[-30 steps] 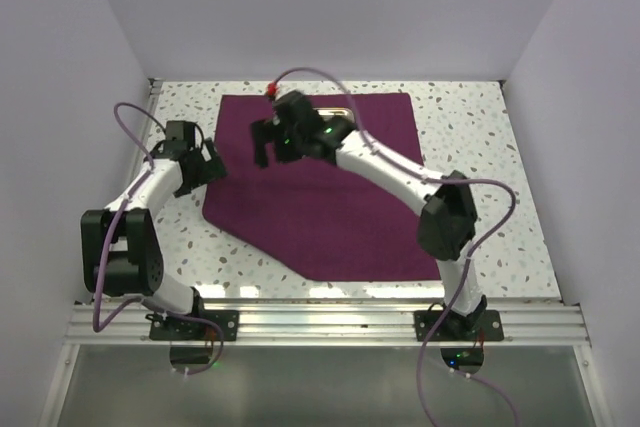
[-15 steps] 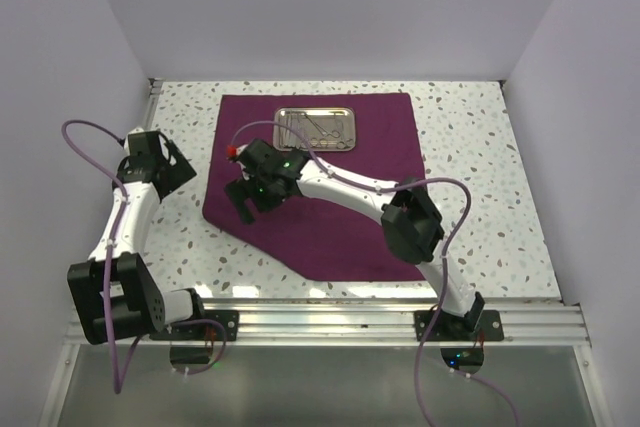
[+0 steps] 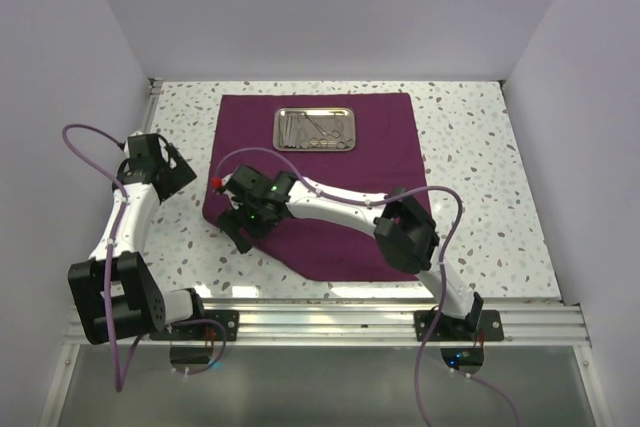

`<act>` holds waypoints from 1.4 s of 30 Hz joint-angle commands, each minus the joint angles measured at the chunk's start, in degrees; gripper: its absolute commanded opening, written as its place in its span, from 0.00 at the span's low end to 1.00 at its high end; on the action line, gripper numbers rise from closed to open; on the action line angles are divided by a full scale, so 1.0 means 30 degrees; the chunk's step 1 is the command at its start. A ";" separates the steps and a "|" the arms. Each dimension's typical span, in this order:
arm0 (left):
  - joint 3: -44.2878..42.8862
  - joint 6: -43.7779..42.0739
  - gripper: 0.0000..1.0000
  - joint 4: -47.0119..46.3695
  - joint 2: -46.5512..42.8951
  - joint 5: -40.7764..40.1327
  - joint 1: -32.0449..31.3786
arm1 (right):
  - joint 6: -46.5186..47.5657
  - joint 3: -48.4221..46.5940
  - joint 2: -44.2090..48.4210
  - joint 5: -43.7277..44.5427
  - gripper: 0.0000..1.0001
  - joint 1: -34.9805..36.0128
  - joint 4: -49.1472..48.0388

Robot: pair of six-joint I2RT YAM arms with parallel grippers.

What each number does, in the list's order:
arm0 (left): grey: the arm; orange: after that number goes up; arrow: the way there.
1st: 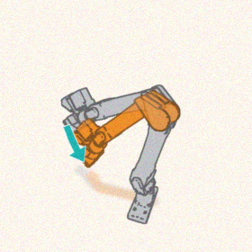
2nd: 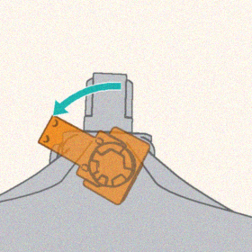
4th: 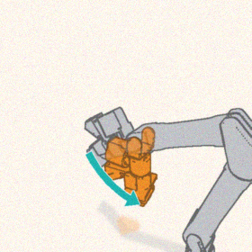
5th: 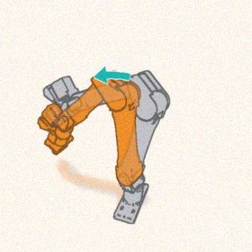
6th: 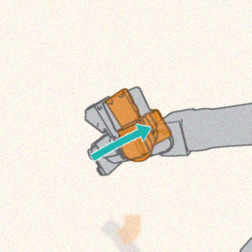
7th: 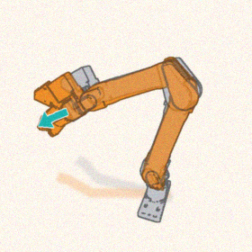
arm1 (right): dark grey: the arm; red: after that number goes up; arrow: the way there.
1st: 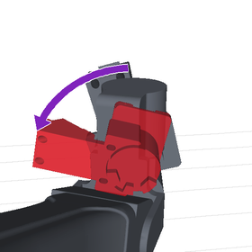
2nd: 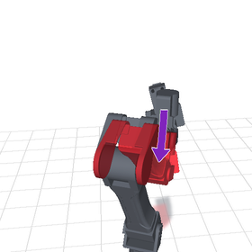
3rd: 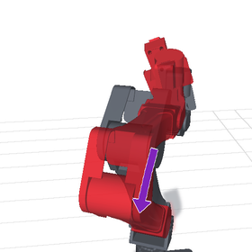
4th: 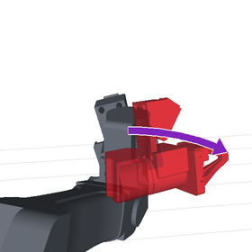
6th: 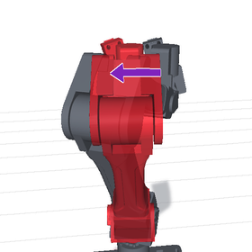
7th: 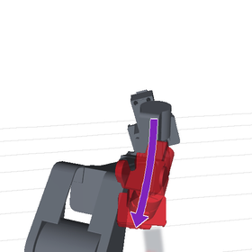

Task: Open and lay out the surgical kit
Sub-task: Smooth out the surgical kit at the center of the board.

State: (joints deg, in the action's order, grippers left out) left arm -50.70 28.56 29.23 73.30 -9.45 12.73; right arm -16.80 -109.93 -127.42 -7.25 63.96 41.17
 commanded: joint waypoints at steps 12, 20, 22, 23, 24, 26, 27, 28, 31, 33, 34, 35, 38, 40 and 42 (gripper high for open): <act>-0.0240 0.0296 0.98 -0.0223 -0.0116 0.0719 0.0151 | -0.0055 -0.1179 -0.2235 0.1272 0.61 0.0006 0.0311; -0.0034 0.0150 0.97 -0.0399 -0.0087 0.0866 0.0151 | 0.0237 -0.1910 -0.1974 0.3145 0.01 0.0153 0.1101; -0.0093 0.0120 0.96 -0.0399 -0.0087 0.0895 0.0151 | 0.0383 -0.2290 -0.1622 0.4053 0.00 0.0153 0.1422; -0.0151 0.0091 0.96 -0.0399 -0.0029 0.0924 0.0151 | 0.0442 -0.2408 -0.1243 0.4230 0.00 0.0066 0.1511; -0.0239 0.0062 0.96 -0.0341 0.0001 0.0953 0.0122 | 0.0501 -0.2787 -0.1036 0.4464 0.00 -0.0022 0.1657; -0.0560 0.0061 0.96 -0.0282 0.0205 0.1099 0.0121 | 0.0560 -0.3373 -0.0653 0.4699 0.00 -0.0548 0.1921; -0.0707 -0.0026 0.96 -0.0253 0.0264 0.1129 0.0121 | 0.0560 -0.4072 -0.0247 0.4816 0.00 -0.0840 0.2183; -0.0853 -0.0056 0.96 -0.0223 0.0381 0.1159 0.0063 | 0.0531 -0.4456 -0.0069 0.5050 0.00 -0.1191 0.2302; -0.1847 -0.0290 0.96 -0.0194 0.0761 0.1042 -0.0434 | -0.0051 -0.5952 0.0401 0.5256 0.00 -0.3502 0.2858; -0.2288 -0.0319 0.96 -0.0165 0.1054 0.0895 -0.0988 | -0.0667 -0.6246 0.0343 0.5345 0.08 -0.5961 0.3034; -0.2522 -0.0319 0.96 -0.0164 0.1433 0.0895 -0.1224 | -0.1135 -0.6392 -0.0034 0.5403 0.49 -0.6782 0.3209; -0.2989 -0.0319 0.96 -0.0135 0.1669 0.0924 -0.1429 | -0.1313 -0.6655 -0.0328 0.5926 0.73 -0.8095 0.3559; -0.4014 -0.0290 0.96 0.0362 0.2636 0.0779 -0.2250 | -0.1228 -0.9141 -0.2085 0.7303 0.99 -0.9539 0.5929; -0.4252 -0.0290 0.95 0.0451 0.3046 0.0632 -0.2749 | -0.0645 -0.9851 -0.1887 0.7629 0.98 -0.9661 0.6463; -0.4195 -0.0174 0.96 0.0305 0.3136 0.0544 -0.2983 | -0.0524 -0.8775 -0.1097 0.7136 0.98 -0.9632 0.5474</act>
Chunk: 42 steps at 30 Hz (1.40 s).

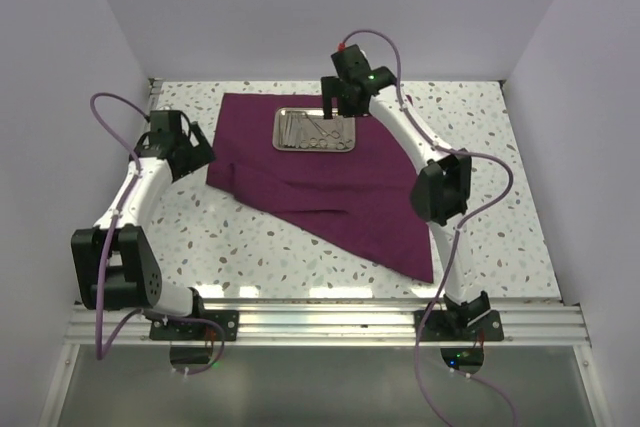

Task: Open and lay out the surgical kit
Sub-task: Smooth out the surgical kit at the center of the board.

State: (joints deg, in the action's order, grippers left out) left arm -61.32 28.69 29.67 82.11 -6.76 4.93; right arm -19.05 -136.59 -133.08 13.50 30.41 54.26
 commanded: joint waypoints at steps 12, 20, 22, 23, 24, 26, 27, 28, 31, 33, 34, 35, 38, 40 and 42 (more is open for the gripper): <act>0.0459 0.0252 0.95 -0.1128 0.1252 0.0876 -0.0881 | 0.2102 0.4458 0.3203 -0.6226 0.93 0.7146 -0.2239; 0.4000 -0.0334 0.94 -0.5051 0.1198 0.6375 -0.1496 | 0.1720 0.4486 0.2698 -0.4825 0.92 0.7353 -0.1944; 0.4761 -0.0275 0.93 -0.6225 0.0816 0.7202 -0.1496 | 0.1750 0.4749 0.2873 -0.4617 0.92 0.7265 -0.1827; 0.4882 -0.0391 0.93 -0.6489 0.0757 0.7873 -0.1496 | 0.1779 0.5011 0.2932 -0.4529 0.92 0.7206 -0.1798; 0.4912 -0.0450 0.93 -0.6724 0.0756 0.8025 -0.1496 | 0.1779 0.5217 0.3020 -0.4528 0.92 0.7148 -0.1798; 0.4971 -0.0597 0.92 -0.6901 0.0873 0.8346 -0.1496 | 0.1750 0.5714 0.3429 -0.4528 0.92 0.6972 -0.1914; 0.5029 -0.0656 0.92 -0.7134 0.0961 0.8407 -0.1496 | 0.1750 0.6268 0.3576 -0.4151 0.92 0.6884 -0.2089; 0.5088 -0.0685 0.92 -0.7281 0.1020 0.8465 -0.1496 | 0.1779 0.6506 0.3722 -0.4089 0.92 0.6797 -0.2178; 0.5089 -0.0598 0.89 -0.7809 0.1312 0.8992 -0.1931 | 0.1721 0.7589 0.4338 -0.3826 0.91 0.6679 -0.2470; 0.4942 -0.0510 0.84 -0.7955 0.1662 0.9080 -0.2023 | 0.1692 0.8378 0.4746 -0.3708 0.91 0.6649 -0.2675; 0.4768 -0.0452 0.82 -0.8073 0.1781 0.9139 -0.2082 | 0.1633 0.8615 0.4865 -0.3563 0.91 0.6591 -0.2734; 0.4650 -0.0422 0.80 -0.8103 0.1927 0.9285 -0.2140 | 0.1575 0.8821 0.4953 -0.3532 0.91 0.6591 -0.2822; 0.4064 -0.0480 0.70 -0.8103 0.2425 0.9491 -0.2316 | 0.1486 0.9524 0.5276 -0.3386 0.91 0.6445 -0.2882; 0.3655 -0.0539 0.64 -0.8074 0.2719 0.9608 -0.2404 | 0.1428 0.9730 0.5422 -0.3298 0.91 0.6444 -0.2940; 0.3420 -0.0685 0.57 -0.7841 0.2894 0.9637 -0.2522 | 0.1399 0.9906 0.5481 -0.3181 0.90 0.6327 -0.2969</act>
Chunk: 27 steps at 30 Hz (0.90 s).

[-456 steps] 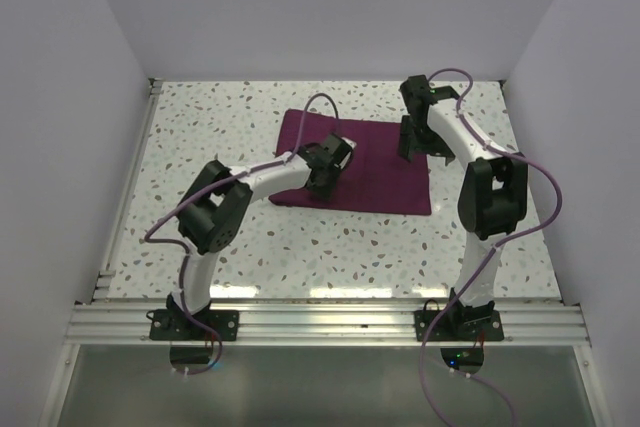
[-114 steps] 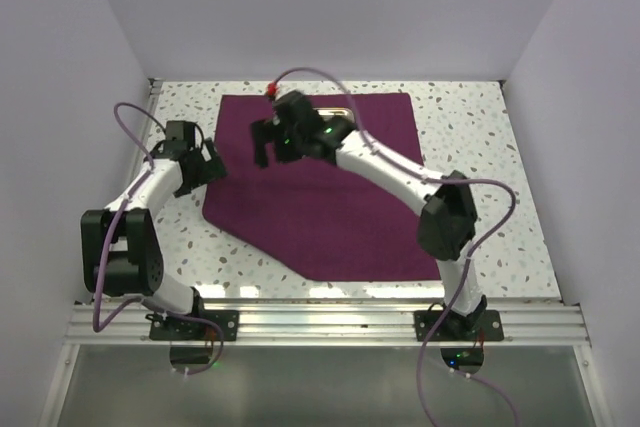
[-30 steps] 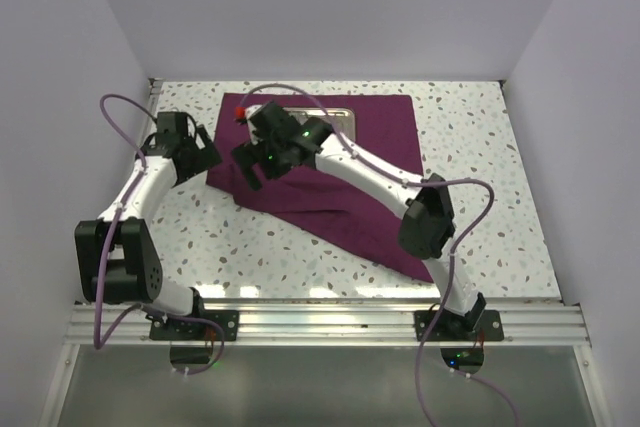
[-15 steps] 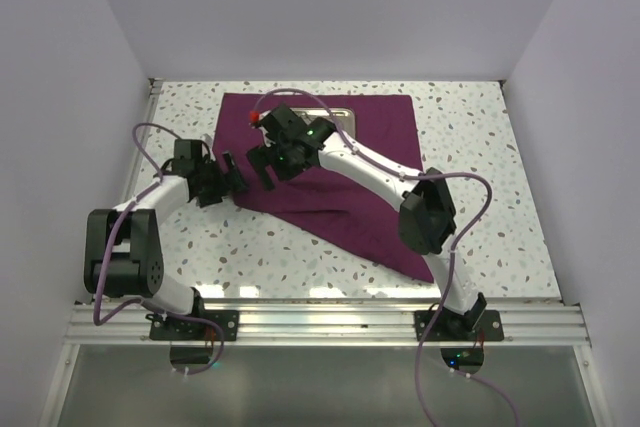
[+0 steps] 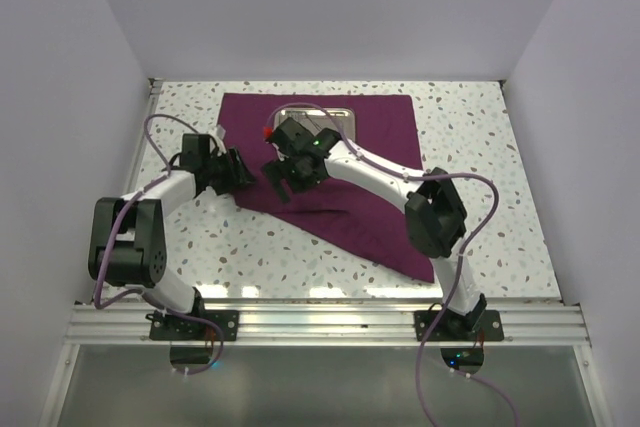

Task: Open and lay out the surgical kit
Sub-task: Smooth out the surgical kit at the center of the board.

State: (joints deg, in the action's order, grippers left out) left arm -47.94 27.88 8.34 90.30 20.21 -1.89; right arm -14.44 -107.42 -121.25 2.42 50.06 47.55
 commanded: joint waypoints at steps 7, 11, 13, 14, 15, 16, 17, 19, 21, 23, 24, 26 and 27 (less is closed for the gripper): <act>-0.1743 -0.0708 0.40 0.0792 -0.0948 0.0531 -0.0278 | -0.0402 0.0268 0.1686 0.0894 0.89 -0.0369 -0.0674; -0.2445 -0.1234 0.13 0.2315 -0.2032 -0.0141 -0.0278 | -0.0520 0.0327 0.1803 0.1157 0.88 -0.0399 -0.0703; -0.3203 -0.1498 0.02 0.3749 -0.2618 -0.0552 -0.0278 | -0.0433 0.0327 0.1950 0.1361 0.88 -0.0428 -0.0703; -0.3411 -0.1790 0.00 0.4189 -0.2823 -0.0902 -0.0278 | -0.0374 0.0298 0.2066 0.1421 0.88 -0.0457 -0.0674; -0.3645 -0.1967 0.00 0.4918 -0.3376 -0.1021 -0.0278 | -0.0257 0.0297 0.2126 0.1450 0.88 -0.0486 -0.0616; -0.3677 -0.2114 0.00 0.5216 -0.3730 -0.1081 -0.0278 | -0.0227 0.0297 0.2213 0.1422 0.88 -0.0603 -0.0558; -0.3677 -0.2463 0.00 0.5770 -0.4110 -0.1023 -0.0278 | -0.0140 0.0356 0.2272 0.1422 0.87 -0.0662 -0.0499; -0.3590 -0.2758 0.00 0.6474 -0.5166 -0.1052 -0.0278 | -0.0051 0.0531 0.2623 0.1509 0.86 -0.0895 -0.0323; -0.3851 -0.3198 0.00 0.8404 -0.5900 -0.1693 -0.0278 | -0.0341 0.1057 0.3235 0.2152 0.84 -0.1013 -0.0060; -0.4086 -0.3607 0.00 1.1263 -0.6338 -0.3330 -0.0278 | -0.0869 0.1903 0.3822 0.2882 0.83 -0.1364 0.0320; -0.4319 -0.3609 0.00 1.2327 -0.6486 -0.4120 -0.0278 | -0.1422 0.2286 0.4260 0.2944 0.82 -0.1511 0.0438; -0.4292 -0.3435 0.00 1.4203 -0.6837 -0.5731 -0.0278 | -0.1952 0.3716 0.5753 0.3149 0.82 -0.1746 0.0556; -0.4060 -0.3317 0.00 1.5605 -0.7390 -0.5913 -0.0278 | -0.2216 0.4218 0.6281 0.3324 0.82 -0.1717 0.0730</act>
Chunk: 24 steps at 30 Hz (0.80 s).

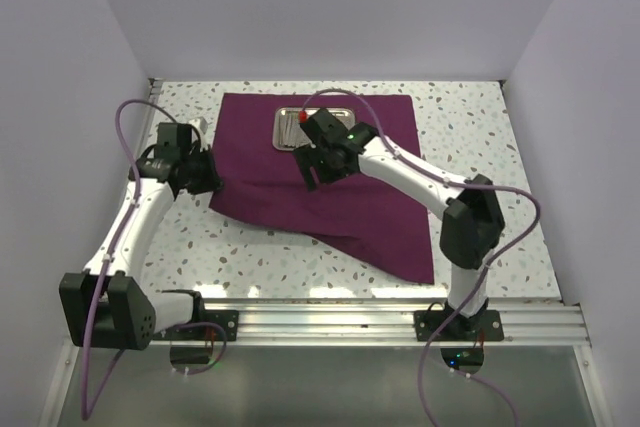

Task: Open and lay out the surgical kit
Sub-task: Smooth out the surgical kit at the center of the board.

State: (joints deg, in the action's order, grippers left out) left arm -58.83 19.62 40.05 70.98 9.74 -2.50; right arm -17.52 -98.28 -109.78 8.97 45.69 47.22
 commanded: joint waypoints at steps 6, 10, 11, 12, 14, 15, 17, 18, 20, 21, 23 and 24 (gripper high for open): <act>0.0327 0.2072 0.12 0.8434 -0.3033 -0.1574 -0.0074 | -0.2713 0.5627 0.6676 0.0731 0.84 -0.0260 0.0899; 0.1737 0.3098 0.99 1.1370 -0.4350 -0.2366 -0.0103 | -0.2862 0.7357 0.8318 0.0379 0.90 -0.0289 0.1134; 0.1796 0.3506 1.00 1.1840 -0.4702 -0.2686 -0.0103 | -0.2862 0.7737 0.8611 0.0407 0.92 -0.0289 0.1221; 0.1797 0.3539 1.00 1.1844 -0.5633 -0.2196 -0.0103 | -0.2891 0.7972 0.9078 0.0466 0.93 -0.0289 0.1338; 0.1622 0.4179 1.00 1.1844 -0.6284 -0.1346 -0.0103 | -0.2949 0.8412 0.9520 0.0495 0.96 -0.0260 0.1369; 0.1331 0.4387 1.00 1.1844 -0.6548 -0.1109 -0.0103 | -0.2979 0.8501 0.9783 0.0496 0.96 -0.0260 0.1485; 0.0745 0.4622 1.00 1.1786 -0.6551 -0.1658 -0.0103 | -0.3008 0.8590 0.9961 0.0670 0.96 -0.0289 0.1603; -0.0070 0.4623 1.00 1.1786 -0.6377 -0.2157 -0.0103 | -0.3008 0.8532 0.9990 0.0787 0.97 -0.0289 0.1719; -0.1040 0.4188 1.00 1.1380 -0.5938 -0.3182 -0.0103 | -0.2863 0.8095 0.9874 0.0964 0.98 -0.0289 0.1808; -0.1857 0.4010 1.00 1.1028 -0.5413 -0.3187 -0.0103 | -0.2717 0.7831 0.9757 0.1022 0.98 -0.0260 0.1866; -0.2420 0.3542 1.00 0.9570 -0.4884 -0.3187 -0.0103 | -0.2453 0.6520 0.8968 0.1081 0.98 -0.0318 0.1896; -0.2625 0.3423 1.00 0.8921 -0.4388 -0.3013 -0.0103 | -0.2249 0.5930 0.8617 0.1430 0.98 -0.0319 0.2070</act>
State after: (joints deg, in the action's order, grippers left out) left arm -63.33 30.85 72.77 55.42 1.69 -2.70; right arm -25.39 -74.22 -82.50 11.09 44.69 53.19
